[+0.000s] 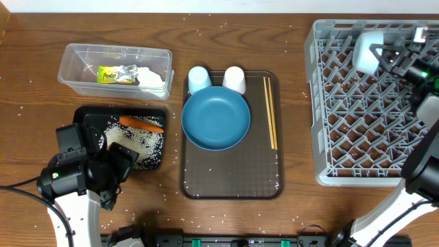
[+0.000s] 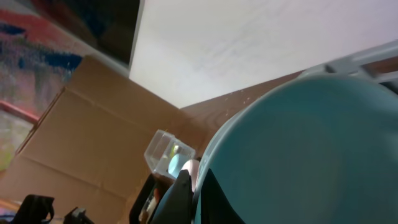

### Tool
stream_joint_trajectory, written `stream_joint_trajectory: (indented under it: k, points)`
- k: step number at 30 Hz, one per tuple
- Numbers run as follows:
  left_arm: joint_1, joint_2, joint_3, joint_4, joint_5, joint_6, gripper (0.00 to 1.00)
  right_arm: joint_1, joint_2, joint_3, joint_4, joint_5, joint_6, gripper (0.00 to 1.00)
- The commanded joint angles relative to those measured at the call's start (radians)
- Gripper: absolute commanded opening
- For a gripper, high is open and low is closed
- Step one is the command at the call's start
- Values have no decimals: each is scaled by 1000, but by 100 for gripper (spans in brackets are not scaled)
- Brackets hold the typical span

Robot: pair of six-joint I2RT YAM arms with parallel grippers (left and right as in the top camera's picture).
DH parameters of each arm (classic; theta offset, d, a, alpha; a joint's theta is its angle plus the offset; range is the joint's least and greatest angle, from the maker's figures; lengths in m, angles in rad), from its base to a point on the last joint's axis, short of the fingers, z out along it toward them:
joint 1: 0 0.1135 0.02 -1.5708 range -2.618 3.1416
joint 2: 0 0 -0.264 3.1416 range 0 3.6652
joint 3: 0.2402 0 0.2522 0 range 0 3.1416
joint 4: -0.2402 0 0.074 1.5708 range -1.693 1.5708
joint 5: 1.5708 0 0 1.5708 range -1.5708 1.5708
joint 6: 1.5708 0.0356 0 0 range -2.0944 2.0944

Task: Sort waste into correct bins and load items into the dishwasher rack
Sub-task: 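Lower the bowl into the rack and release it with the right gripper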

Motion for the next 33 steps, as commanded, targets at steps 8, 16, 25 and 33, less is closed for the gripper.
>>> stream_joint_trajectory:
  k: [8,16,25,33]
  points:
    - [5,-5,3,-6,-13,5,98,-31,19,10,-1,18,4,1]
    - [5,-5,3,-6,-13,5,98,-40,78,10,-5,11,5,1]
    - [5,-4,3,-6,-13,5,98,-79,97,10,8,30,22,1]
    - [5,-5,3,-6,-13,5,98,-146,93,10,112,3,183,18]
